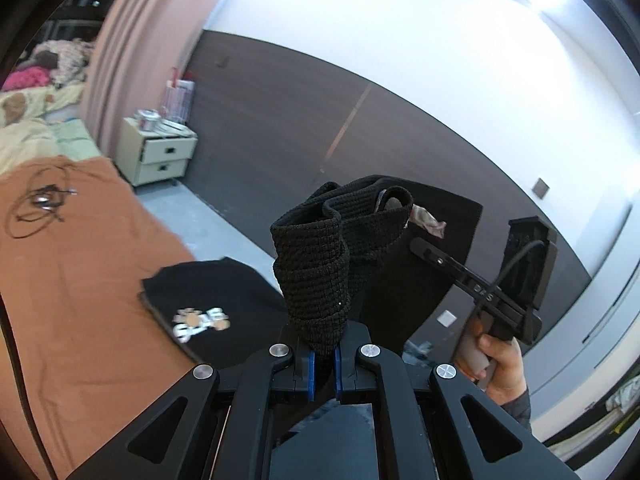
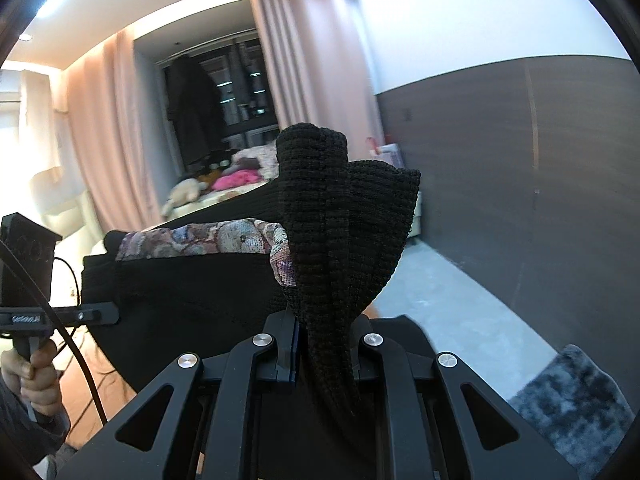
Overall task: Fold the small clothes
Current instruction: 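Lift the folded shirt with both grippers and carry it toward the clothes stack, then lower the shirt onto the stack of black clothes and open both grippers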
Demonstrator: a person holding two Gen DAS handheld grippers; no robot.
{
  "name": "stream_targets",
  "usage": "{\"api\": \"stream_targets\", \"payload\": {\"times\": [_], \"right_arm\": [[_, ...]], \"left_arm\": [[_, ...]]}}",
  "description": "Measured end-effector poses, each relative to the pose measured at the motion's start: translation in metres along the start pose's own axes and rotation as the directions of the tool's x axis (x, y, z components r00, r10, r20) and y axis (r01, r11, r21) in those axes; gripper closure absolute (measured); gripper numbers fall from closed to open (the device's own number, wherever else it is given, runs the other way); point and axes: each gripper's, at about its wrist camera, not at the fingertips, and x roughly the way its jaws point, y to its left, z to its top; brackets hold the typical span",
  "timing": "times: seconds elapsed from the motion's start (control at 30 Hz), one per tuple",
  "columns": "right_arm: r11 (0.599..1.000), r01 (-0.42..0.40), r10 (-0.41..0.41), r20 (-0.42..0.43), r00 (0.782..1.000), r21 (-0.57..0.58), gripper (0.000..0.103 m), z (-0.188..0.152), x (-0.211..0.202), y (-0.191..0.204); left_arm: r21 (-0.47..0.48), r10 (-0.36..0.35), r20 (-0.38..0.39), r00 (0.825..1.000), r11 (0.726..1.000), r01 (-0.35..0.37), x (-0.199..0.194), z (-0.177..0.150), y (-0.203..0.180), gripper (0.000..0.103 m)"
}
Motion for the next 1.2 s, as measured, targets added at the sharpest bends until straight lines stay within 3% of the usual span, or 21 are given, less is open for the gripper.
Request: {"api": "stream_targets", "payload": {"times": [0.23, 0.4, 0.87, 1.1, 1.2], "right_arm": [[0.996, 0.083, -0.083, -0.015, 0.996, 0.019, 0.093, -0.006, 0.006, 0.023], [0.994, 0.110, -0.108, -0.062, 0.992, 0.023, 0.093, -0.018, 0.028, 0.043], [0.992, 0.127, -0.121, -0.236, 0.964, 0.010, 0.093, -0.053, 0.152, 0.124], [0.988, 0.153, -0.142, -0.328, 0.934, 0.007, 0.093, -0.062, 0.223, 0.155], [0.981, 0.192, -0.175, -0.367, 0.913, 0.010, 0.089, -0.062, 0.238, 0.154]], "left_arm": [[-0.007, -0.060, -0.069, 0.996, 0.998, 0.060, 0.054, -0.001, 0.000, 0.097], [-0.067, -0.074, -0.113, 0.991, 0.996, 0.067, 0.091, -0.005, 0.029, 0.097], [-0.194, 0.012, -0.211, 0.977, 0.979, -0.054, 0.178, -0.004, 0.155, 0.097], [-0.226, 0.048, -0.248, 0.968, 0.968, -0.106, 0.219, -0.010, 0.214, 0.097], [-0.220, 0.102, -0.267, 0.958, 0.962, -0.164, 0.234, -0.013, 0.237, 0.096]]}}
